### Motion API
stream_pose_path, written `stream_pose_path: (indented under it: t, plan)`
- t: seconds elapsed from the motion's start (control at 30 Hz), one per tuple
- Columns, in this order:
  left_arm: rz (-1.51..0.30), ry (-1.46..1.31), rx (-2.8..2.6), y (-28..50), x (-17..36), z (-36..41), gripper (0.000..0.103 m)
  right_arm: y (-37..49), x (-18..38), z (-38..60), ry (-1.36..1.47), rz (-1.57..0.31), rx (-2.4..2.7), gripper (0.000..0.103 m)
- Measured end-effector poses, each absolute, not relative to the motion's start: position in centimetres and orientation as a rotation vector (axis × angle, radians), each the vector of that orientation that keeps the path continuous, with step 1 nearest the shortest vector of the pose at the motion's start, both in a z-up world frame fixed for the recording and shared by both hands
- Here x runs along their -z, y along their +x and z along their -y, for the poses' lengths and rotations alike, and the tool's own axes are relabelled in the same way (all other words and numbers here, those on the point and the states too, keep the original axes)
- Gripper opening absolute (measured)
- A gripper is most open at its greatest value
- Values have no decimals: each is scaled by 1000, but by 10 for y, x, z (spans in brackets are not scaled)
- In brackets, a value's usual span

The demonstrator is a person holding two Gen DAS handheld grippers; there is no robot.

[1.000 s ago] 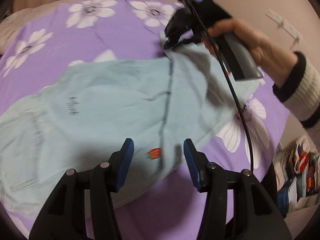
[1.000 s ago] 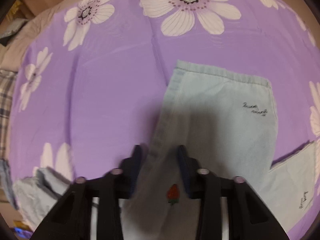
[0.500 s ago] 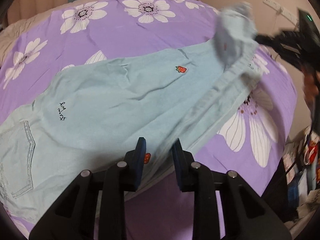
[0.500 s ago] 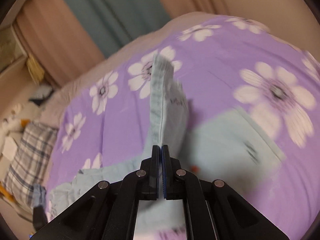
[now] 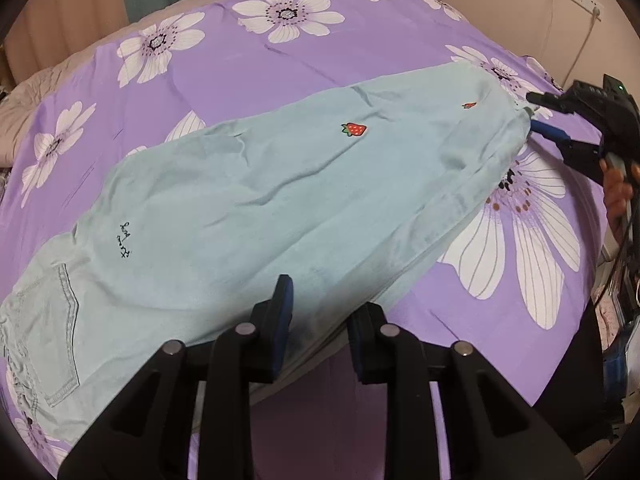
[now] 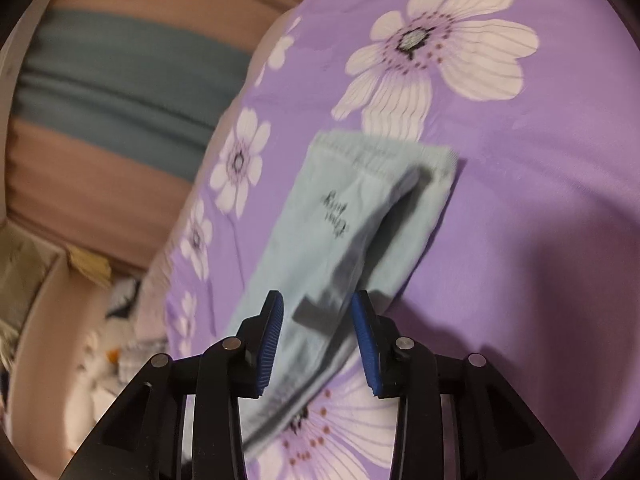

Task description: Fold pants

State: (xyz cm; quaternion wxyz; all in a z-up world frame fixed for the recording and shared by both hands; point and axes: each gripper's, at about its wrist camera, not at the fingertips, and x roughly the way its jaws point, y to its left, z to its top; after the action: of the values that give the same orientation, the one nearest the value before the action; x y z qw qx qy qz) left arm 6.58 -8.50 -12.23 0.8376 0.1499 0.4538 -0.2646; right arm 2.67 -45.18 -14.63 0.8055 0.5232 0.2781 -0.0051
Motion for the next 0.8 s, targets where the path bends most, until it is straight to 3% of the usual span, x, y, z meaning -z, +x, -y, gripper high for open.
stream_pose_path:
  t: [0.2,0.27,0.3,0.5,0.8]
  plan:
    - [-942,274,556,68,114,86,18,45,143,475,1134,-608,126,34]
    - [-931,265,552,70,110,87,18,56,135,475,1090,-618,138,7]
    - [-926,269,550,70,109,89,18,64,126,475,1039,-634,157,5]
    - [-939,297,574,66,113,99,18,56,80,475,864,-512,142,4]
    - [-963,326,578,61,121,99,21,55,156,501,1024,-679,200,4]
